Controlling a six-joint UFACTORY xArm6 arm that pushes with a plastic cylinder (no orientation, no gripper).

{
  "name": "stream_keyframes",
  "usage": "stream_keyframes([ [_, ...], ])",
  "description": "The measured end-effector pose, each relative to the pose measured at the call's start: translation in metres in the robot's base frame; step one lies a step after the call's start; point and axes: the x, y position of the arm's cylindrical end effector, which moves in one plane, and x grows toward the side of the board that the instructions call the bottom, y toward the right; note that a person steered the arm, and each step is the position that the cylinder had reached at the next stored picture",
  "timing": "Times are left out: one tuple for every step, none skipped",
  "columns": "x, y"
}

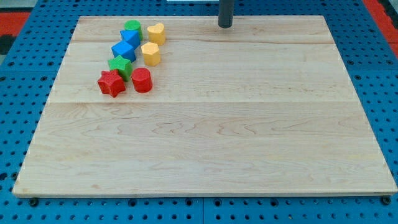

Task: Move the green circle into the yellow hexagon

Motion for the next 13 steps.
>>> stream_keyframes([
  [0.001,0.001],
  [0.001,0.013],
  [0.000,0.040],
  [0.013,0.035],
  [0.017,0.015],
  [-0.002,0.009],
  [-0.005,0.009],
  [-0.007,0.009],
  [-0.013,0.006],
  [-0.011,-0.026],
  [-0.018,-0.087],
  [-0.019,-0.151],
  [-0.004,-0.217],
])
